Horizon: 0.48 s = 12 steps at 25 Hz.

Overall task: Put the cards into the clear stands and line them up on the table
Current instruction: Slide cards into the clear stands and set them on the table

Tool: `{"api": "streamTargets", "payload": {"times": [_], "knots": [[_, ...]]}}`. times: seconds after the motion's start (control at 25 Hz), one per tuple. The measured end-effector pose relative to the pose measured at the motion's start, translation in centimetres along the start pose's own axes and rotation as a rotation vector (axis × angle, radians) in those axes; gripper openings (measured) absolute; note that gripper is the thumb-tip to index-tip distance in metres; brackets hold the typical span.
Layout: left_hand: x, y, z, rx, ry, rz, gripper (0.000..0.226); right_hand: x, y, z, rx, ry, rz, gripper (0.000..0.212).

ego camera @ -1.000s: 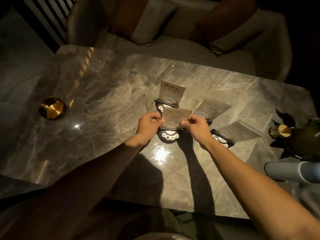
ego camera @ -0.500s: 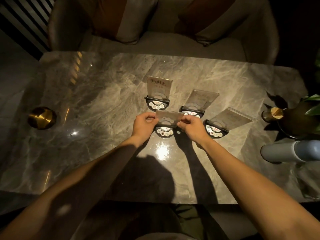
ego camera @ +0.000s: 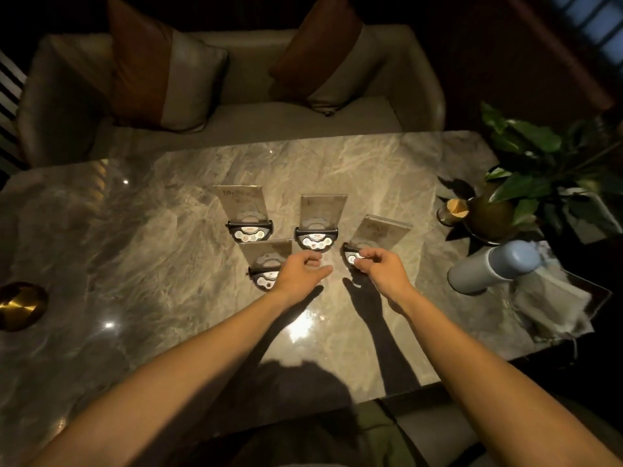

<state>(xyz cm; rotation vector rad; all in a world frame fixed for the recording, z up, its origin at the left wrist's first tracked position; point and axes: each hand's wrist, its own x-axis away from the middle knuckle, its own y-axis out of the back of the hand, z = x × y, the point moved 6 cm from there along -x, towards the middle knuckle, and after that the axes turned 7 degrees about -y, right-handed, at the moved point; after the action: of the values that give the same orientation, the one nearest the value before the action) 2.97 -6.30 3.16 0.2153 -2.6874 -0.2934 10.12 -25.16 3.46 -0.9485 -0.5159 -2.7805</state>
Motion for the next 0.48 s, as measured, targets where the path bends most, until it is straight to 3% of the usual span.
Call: {"api": "streamTargets", "payload": {"times": [0.2,0.32,0.4,0.48], "knots": [[-3.6,-4.5,-5.4,0.003,-0.110,-0.004,0.053,-2.0,5.9,-1.6,-0.058,-0.078,-0.177,0.027],[-5.0,-6.2,-7.3,-0.052,-0.149,-0.034,0.057,-3.3,7.5,-0.4,-0.013,-0.007,-0.172,0.043],[-5.9,-6.9,-8.0,-0.060,-0.158,-0.061,0.045,-4.2,8.4,0.9,0.013,0.073,-0.162,0.039],[-6.7,-7.4,-8.5,-0.097,-0.186,-0.111,0.026,-5.0,8.9,1.9,0.056,0.148,-0.099,0.021]]}}
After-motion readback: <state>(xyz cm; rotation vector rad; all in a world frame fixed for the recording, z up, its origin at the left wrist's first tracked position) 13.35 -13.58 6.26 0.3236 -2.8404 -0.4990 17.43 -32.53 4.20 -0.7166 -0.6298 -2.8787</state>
